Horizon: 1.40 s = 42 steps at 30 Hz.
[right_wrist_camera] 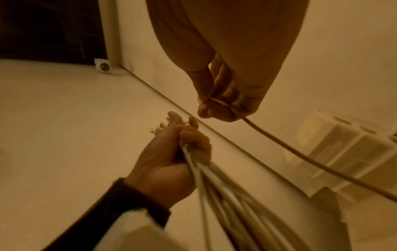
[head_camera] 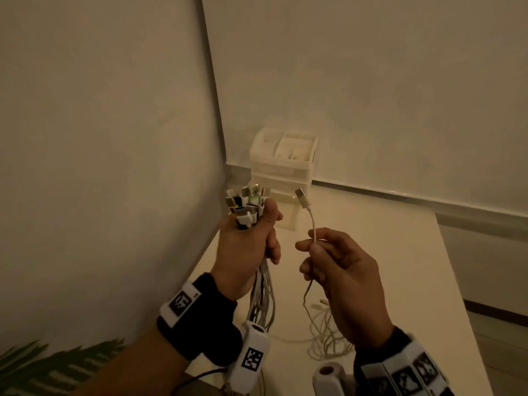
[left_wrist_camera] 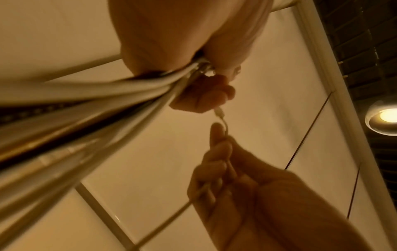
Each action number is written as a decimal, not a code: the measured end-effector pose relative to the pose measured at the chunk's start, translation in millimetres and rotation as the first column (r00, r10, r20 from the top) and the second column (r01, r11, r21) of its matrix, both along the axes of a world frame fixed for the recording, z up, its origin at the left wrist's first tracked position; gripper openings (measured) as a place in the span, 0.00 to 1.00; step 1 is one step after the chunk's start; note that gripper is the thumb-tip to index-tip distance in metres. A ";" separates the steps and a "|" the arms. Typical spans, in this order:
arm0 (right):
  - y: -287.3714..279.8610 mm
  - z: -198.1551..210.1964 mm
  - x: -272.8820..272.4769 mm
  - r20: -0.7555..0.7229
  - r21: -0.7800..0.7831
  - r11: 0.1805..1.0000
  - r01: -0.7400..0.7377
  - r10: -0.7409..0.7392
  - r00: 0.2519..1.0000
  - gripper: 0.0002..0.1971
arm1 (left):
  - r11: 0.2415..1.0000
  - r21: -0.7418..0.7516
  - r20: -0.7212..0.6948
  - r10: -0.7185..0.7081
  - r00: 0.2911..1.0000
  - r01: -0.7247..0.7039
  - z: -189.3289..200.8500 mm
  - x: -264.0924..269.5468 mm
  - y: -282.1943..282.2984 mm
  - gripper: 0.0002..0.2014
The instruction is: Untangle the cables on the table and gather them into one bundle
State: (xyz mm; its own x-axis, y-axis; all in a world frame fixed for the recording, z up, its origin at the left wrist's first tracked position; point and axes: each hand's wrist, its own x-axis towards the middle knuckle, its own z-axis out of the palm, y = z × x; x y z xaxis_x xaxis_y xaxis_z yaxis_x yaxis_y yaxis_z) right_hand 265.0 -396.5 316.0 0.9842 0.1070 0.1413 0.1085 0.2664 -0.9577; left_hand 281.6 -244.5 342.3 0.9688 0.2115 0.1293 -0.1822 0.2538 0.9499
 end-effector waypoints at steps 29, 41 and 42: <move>-61.7 -118.2 59.5 -0.132 -0.639 0.723 -0.261 0.232 0.964 0.15 | 0.992 -0.112 0.219 0.082 0.972 -0.058 69.2 30.7 98.0 0.22; -36.6 2.7 76.5 -0.123 -0.501 0.813 -0.295 0.270 0.955 0.21 | 0.778 0.596 -0.033 -0.223 0.974 0.199 -12.9 26.8 1.0 0.02; -35.5 9.6 76.8 -0.132 -0.448 0.843 -0.296 0.265 0.955 0.21 | 0.792 0.573 -0.053 -0.224 0.973 0.213 -18.1 29.5 -5.4 0.03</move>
State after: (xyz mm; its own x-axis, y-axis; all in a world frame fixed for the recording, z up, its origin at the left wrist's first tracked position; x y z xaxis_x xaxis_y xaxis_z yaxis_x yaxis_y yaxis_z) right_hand 341.8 -432.0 325.6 0.9071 0.4174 -0.0535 0.0315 -0.1941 -0.9805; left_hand 311.0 -249.9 324.2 0.9767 -0.1232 0.1755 -0.2051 -0.2984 0.9321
